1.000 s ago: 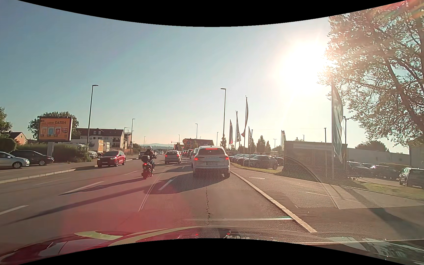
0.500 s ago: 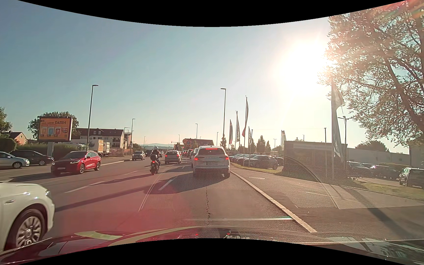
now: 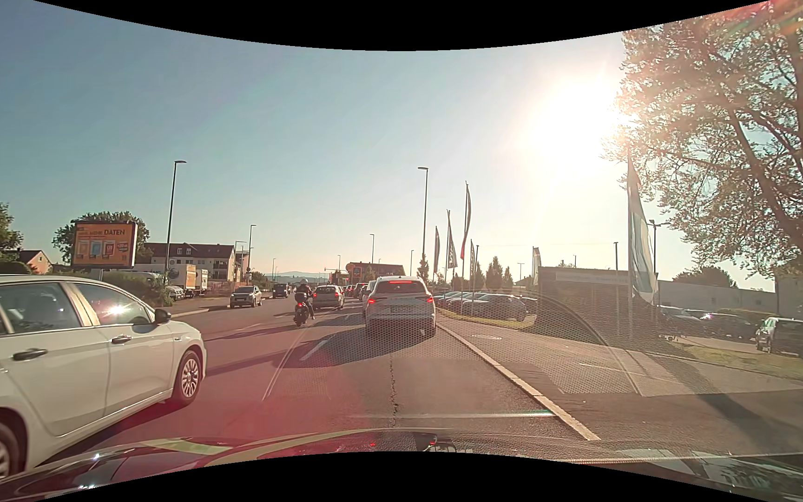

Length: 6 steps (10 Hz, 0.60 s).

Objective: Follow the waypoints while adhering to traffic rules and regulations

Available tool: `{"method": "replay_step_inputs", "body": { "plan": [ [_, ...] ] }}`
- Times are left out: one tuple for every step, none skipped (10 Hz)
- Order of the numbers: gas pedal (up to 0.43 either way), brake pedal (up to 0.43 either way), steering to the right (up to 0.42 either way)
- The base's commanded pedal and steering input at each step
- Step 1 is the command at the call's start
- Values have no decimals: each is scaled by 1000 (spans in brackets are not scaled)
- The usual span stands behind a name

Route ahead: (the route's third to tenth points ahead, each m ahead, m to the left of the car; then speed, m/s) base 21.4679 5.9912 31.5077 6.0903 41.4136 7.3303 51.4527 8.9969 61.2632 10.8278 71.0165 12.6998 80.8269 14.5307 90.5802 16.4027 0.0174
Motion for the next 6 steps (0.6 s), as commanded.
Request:
{"method": "replay_step_inputs", "body": {
  "plan": [
    [0,250,-4],
    [0,250,-4],
    [0,250,-4],
    [0,250,-4],
    [0,250,-4],
    [0,250,-4]
  ]
}}
